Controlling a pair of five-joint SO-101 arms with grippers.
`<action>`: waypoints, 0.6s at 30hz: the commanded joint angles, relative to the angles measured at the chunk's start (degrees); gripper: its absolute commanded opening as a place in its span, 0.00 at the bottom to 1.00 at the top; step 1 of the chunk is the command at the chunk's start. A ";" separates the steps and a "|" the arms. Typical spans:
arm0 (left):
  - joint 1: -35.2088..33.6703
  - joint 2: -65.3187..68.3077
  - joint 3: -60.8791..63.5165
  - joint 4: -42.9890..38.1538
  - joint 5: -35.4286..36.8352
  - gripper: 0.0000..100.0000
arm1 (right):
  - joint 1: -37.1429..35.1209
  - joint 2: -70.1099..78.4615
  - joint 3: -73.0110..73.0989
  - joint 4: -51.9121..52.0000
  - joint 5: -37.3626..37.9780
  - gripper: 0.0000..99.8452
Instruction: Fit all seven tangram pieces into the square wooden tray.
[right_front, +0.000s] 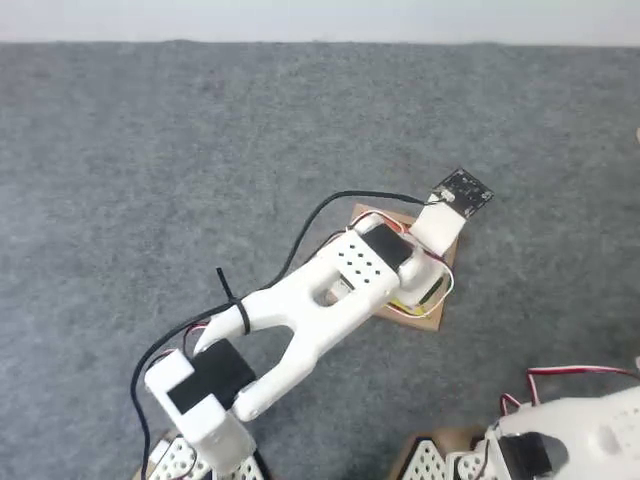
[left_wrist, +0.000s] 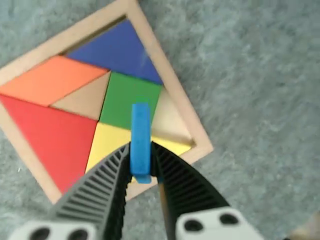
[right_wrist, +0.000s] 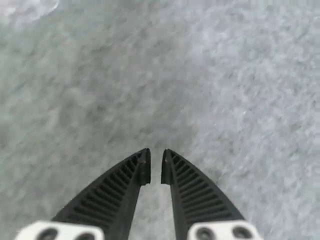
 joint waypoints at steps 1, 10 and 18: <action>0.44 -1.67 -2.59 -2.64 0.62 0.01 | 1.19 1.01 -11.34 4.35 -1.23 0.07; 1.05 8.70 -10.77 -2.02 0.62 0.01 | 0.48 -0.22 -18.02 11.12 -0.88 0.07; 1.49 12.84 -15.34 2.20 3.25 0.05 | 0.22 -0.31 -19.08 11.12 -0.70 0.07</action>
